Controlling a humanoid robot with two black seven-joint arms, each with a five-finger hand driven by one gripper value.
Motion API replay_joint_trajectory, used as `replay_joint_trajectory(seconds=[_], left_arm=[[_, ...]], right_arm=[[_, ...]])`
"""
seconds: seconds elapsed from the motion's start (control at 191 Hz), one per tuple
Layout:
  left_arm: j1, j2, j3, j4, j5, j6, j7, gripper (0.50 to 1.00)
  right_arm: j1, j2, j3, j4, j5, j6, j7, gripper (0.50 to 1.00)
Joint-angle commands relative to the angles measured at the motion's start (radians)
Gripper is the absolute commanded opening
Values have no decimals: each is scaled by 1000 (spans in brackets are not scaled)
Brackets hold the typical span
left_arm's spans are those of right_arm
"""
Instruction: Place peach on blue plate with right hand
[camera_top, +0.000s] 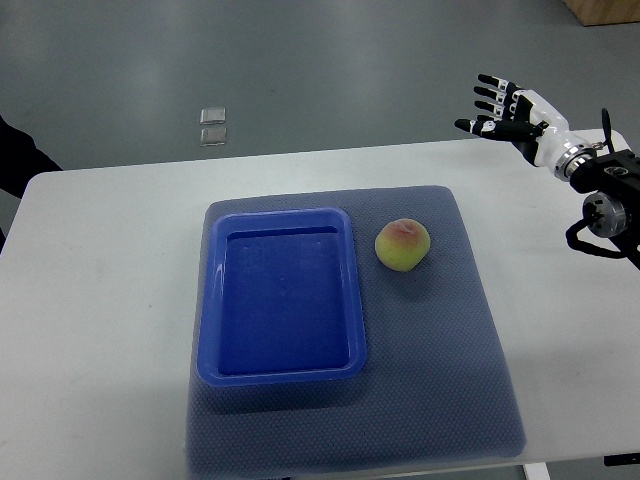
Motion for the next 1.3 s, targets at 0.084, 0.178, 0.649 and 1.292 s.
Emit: replay_joint_trajectory(seconds=[0.084,0.178,0.649,1.292], left_arm=[[2,0,-2,-2,-3,1,0,1000],[2,0,-2,-2,-3,1,0,1000],[0,0,0,-3,-3,1,0,1000],[0,0,-2,-8,-3,1,0,1000]], right_arm=[[-3,2,0,1,3,0,1,913],[-3,5,0,1,3,0,1,913],[-6,22,0,1,2,3,1,913],[-7,45,64,5,61,21,-1,913]])
